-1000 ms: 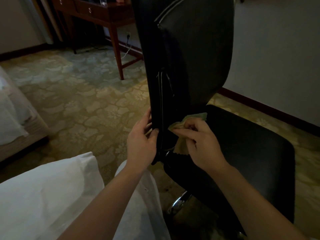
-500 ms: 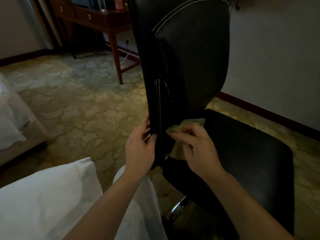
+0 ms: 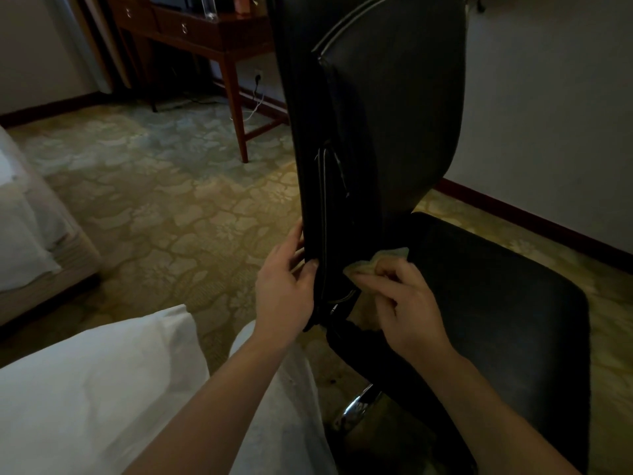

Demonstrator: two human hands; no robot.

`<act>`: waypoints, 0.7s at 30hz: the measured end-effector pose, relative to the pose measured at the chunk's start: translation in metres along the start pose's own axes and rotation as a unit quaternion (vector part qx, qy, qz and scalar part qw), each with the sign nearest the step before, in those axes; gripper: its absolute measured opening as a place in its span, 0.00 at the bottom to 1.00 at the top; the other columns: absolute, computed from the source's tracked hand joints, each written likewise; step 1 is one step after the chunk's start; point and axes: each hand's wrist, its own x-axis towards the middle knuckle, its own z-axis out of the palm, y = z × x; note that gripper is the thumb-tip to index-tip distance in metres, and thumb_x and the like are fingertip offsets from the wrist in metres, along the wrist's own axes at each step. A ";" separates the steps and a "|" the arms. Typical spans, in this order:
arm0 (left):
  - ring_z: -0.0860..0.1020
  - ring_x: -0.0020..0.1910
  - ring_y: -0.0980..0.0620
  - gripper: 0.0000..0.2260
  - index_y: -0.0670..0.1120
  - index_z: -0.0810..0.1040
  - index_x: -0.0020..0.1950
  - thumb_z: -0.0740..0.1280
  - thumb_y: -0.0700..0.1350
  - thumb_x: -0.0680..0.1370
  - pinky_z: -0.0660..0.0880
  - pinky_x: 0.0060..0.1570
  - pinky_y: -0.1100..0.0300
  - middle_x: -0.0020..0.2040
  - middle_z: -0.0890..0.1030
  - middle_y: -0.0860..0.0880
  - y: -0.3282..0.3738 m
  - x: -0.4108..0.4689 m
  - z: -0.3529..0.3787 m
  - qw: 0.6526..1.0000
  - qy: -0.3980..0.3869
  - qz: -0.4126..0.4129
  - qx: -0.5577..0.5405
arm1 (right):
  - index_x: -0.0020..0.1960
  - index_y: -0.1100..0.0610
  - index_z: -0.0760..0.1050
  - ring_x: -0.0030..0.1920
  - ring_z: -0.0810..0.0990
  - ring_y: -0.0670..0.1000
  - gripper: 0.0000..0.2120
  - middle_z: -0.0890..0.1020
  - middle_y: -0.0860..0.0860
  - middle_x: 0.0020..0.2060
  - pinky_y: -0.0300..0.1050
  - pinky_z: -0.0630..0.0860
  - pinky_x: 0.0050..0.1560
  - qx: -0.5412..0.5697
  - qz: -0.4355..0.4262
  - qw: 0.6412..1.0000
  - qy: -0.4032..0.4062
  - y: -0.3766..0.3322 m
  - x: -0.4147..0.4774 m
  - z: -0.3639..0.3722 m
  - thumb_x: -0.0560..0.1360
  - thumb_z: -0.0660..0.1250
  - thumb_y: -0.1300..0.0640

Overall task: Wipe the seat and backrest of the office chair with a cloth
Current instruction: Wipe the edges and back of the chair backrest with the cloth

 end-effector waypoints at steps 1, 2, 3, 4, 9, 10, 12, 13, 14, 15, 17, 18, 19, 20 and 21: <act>0.78 0.64 0.62 0.29 0.59 0.68 0.77 0.66 0.34 0.81 0.77 0.64 0.59 0.65 0.80 0.57 0.000 0.000 0.000 1.000 0.002 0.000 0.000 | 0.61 0.50 0.80 0.54 0.71 0.46 0.19 0.74 0.46 0.53 0.29 0.69 0.56 0.001 -0.004 1.000 0.009 -0.004 0.006 -0.003 0.76 0.64 0.69; 0.78 0.64 0.62 0.30 0.62 0.67 0.76 0.66 0.34 0.81 0.77 0.64 0.58 0.65 0.80 0.57 0.000 0.000 0.000 1.000 0.004 0.000 -0.002 | 0.61 0.50 0.80 0.54 0.72 0.47 0.21 0.74 0.47 0.53 0.30 0.70 0.56 0.000 -0.004 1.000 0.010 -0.006 0.012 -0.004 0.75 0.65 0.70; 0.78 0.64 0.62 0.30 0.64 0.66 0.75 0.66 0.34 0.81 0.77 0.64 0.58 0.65 0.80 0.57 0.001 0.000 0.001 1.000 0.005 0.000 -0.002 | 0.60 0.50 0.80 0.54 0.72 0.48 0.22 0.74 0.47 0.53 0.31 0.70 0.57 -0.002 -0.002 1.000 0.006 -0.005 0.016 -0.004 0.75 0.65 0.71; 0.78 0.64 0.62 0.31 0.66 0.66 0.74 0.66 0.34 0.81 0.77 0.65 0.57 0.65 0.79 0.57 0.001 0.000 0.000 1.000 0.005 0.000 -0.002 | 0.60 0.50 0.81 0.55 0.73 0.48 0.22 0.74 0.46 0.54 0.32 0.70 0.57 -0.004 0.001 1.000 0.001 -0.002 0.018 -0.004 0.74 0.66 0.72; 0.78 0.65 0.60 0.28 0.56 0.69 0.78 0.66 0.34 0.81 0.78 0.65 0.54 0.66 0.79 0.55 -0.003 0.002 0.000 1.000 -0.002 -0.002 -0.002 | 0.57 0.51 0.82 0.56 0.73 0.47 0.20 0.73 0.44 0.53 0.30 0.70 0.56 0.001 0.031 0.998 -0.059 0.021 0.002 0.005 0.74 0.66 0.72; 0.78 0.65 0.59 0.28 0.55 0.69 0.78 0.66 0.34 0.81 0.78 0.65 0.54 0.66 0.79 0.55 -0.004 0.002 0.000 1.000 -0.002 -0.001 -0.002 | 0.57 0.51 0.83 0.55 0.72 0.46 0.19 0.73 0.44 0.52 0.29 0.69 0.54 -0.008 0.036 0.996 -0.079 0.024 -0.004 0.008 0.75 0.66 0.71; 0.78 0.65 0.60 0.28 0.56 0.69 0.78 0.66 0.34 0.81 0.77 0.65 0.55 0.66 0.79 0.55 -0.004 0.002 0.000 1.000 -0.002 0.000 -0.002 | 0.57 0.51 0.83 0.53 0.71 0.45 0.18 0.74 0.44 0.52 0.26 0.68 0.52 -0.017 0.042 0.994 -0.104 0.026 -0.014 0.011 0.76 0.65 0.70; 0.78 0.65 0.60 0.29 0.57 0.69 0.78 0.66 0.34 0.81 0.77 0.65 0.56 0.66 0.79 0.55 -0.004 0.001 0.000 1.000 -0.002 0.000 -0.003 | 0.57 0.52 0.83 0.52 0.71 0.44 0.18 0.74 0.44 0.52 0.25 0.67 0.52 -0.016 0.041 0.993 -0.106 0.026 -0.019 0.011 0.76 0.66 0.70; 0.78 0.65 0.60 0.29 0.58 0.68 0.77 0.66 0.34 0.81 0.77 0.65 0.57 0.66 0.79 0.55 -0.003 0.001 0.000 1.000 -0.003 0.002 -0.003 | 0.57 0.52 0.83 0.52 0.71 0.44 0.19 0.75 0.45 0.53 0.26 0.68 0.53 -0.014 0.035 0.994 -0.099 0.026 -0.022 0.011 0.75 0.66 0.71; 0.78 0.65 0.61 0.29 0.60 0.68 0.77 0.66 0.35 0.81 0.77 0.65 0.58 0.66 0.79 0.55 -0.002 0.001 0.000 1.000 -0.003 0.003 -0.002 | 0.58 0.52 0.83 0.53 0.71 0.45 0.20 0.75 0.45 0.53 0.26 0.68 0.53 -0.013 0.028 0.996 -0.086 0.025 -0.022 0.009 0.74 0.66 0.72; 0.78 0.65 0.61 0.29 0.60 0.67 0.77 0.66 0.35 0.82 0.77 0.64 0.58 0.66 0.79 0.55 -0.002 0.001 0.000 1.000 -0.002 0.005 0.000 | 0.58 0.52 0.82 0.54 0.73 0.47 0.21 0.75 0.45 0.54 0.30 0.69 0.54 -0.008 0.015 0.999 -0.048 0.019 -0.019 0.005 0.74 0.67 0.73; 0.78 0.64 0.61 0.29 0.61 0.67 0.77 0.66 0.35 0.82 0.77 0.64 0.59 0.65 0.79 0.55 -0.002 0.001 0.000 1.000 0.000 0.007 0.001 | 0.59 0.51 0.82 0.54 0.73 0.48 0.22 0.75 0.45 0.54 0.32 0.70 0.54 -0.001 0.010 0.999 -0.030 0.014 -0.015 0.002 0.74 0.66 0.73; 0.78 0.64 0.62 0.30 0.63 0.66 0.76 0.66 0.35 0.82 0.77 0.64 0.59 0.66 0.79 0.55 -0.001 0.000 0.001 1.000 0.003 0.008 0.002 | 0.60 0.51 0.81 0.54 0.73 0.49 0.22 0.75 0.46 0.54 0.33 0.71 0.54 0.008 0.006 1.000 -0.017 0.009 -0.010 0.001 0.74 0.66 0.72; 0.78 0.64 0.63 0.30 0.64 0.66 0.75 0.66 0.35 0.82 0.77 0.64 0.60 0.66 0.79 0.56 -0.001 0.000 0.001 1.000 0.004 0.008 0.004 | 0.61 0.50 0.80 0.54 0.73 0.49 0.22 0.74 0.46 0.54 0.33 0.71 0.54 0.015 0.002 1.000 -0.010 0.004 -0.005 -0.001 0.75 0.65 0.72; 0.77 0.64 0.63 0.30 0.64 0.65 0.75 0.66 0.35 0.81 0.77 0.64 0.61 0.66 0.79 0.56 -0.001 0.000 0.001 1.000 0.004 0.006 0.004 | 0.61 0.50 0.80 0.54 0.73 0.48 0.21 0.74 0.46 0.54 0.31 0.70 0.55 0.022 -0.001 1.000 -0.006 0.001 0.000 0.000 0.75 0.65 0.71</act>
